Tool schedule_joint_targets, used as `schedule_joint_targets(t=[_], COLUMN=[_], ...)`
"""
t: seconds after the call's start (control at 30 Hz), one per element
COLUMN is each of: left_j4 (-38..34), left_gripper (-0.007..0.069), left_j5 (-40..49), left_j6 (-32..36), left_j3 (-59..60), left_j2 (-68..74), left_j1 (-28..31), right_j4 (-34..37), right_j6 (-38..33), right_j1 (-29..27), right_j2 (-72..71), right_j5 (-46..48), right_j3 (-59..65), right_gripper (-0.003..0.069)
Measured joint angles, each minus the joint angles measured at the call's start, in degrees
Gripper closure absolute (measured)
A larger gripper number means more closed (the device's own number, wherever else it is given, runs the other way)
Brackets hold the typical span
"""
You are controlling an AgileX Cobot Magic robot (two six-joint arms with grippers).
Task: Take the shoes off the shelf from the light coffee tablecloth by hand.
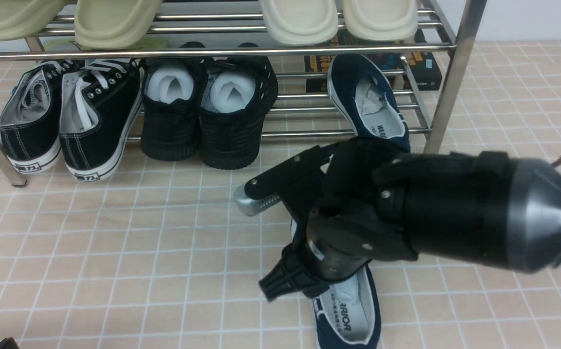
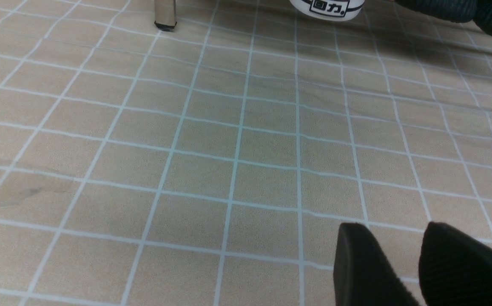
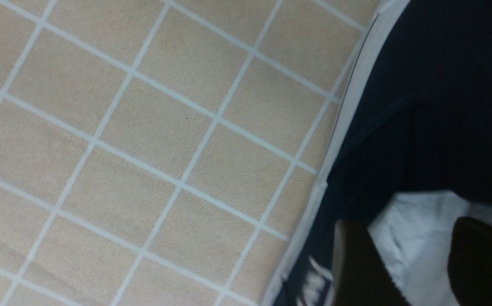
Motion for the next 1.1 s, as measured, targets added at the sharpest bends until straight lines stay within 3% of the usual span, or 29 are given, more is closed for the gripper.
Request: schedule_joint_targets(t=[0.23,0.37,0.5,0.67,0.83,1.0,1.1], left_j4=[0.0,0.0,0.0,0.0,0.0,0.0,0.0], left_gripper=[0.0383,0.0383,0.0383,0.0383,0.0383,0.0383,0.0383], left_j5=[0.0,0.0,0.0,0.0,0.0,0.0,0.0], left_j6=[0.0,0.0,0.0,0.0,0.0,0.0,0.0], left_j3=[0.0,0.0,0.0,0.0,0.0,0.0,0.0], left_j2=[0.0,0.0,0.0,0.0,0.0,0.0,0.0], left_j1=[0.0,0.0,0.0,0.0,0.0,0.0,0.0], right_j4=[-1.61,-4.27,-4.89,-5.19,-6.0,-6.61,-7.57], right_j6=[-0.98,-1.15,-1.15,-1.1,-1.1,-1.1,-1.04], right_j1=[-0.06,-2.01,-7.95,-14.06,-19.69,-22.49,-22.54], right_j2=[-5.0,-7.29,-7.54,-7.37,-7.31,-7.25,-7.09], right_j5=[0.48,0.48,-0.32,-4.26,-9.97,-14.05,-16.27], right_j3=[-0.47,-1.32,-1.74,-1.74,-1.74,-1.74,-1.74], right_gripper=[0.0353,0.0465,0.0631,0.067,0.0578,0.037,0.03])
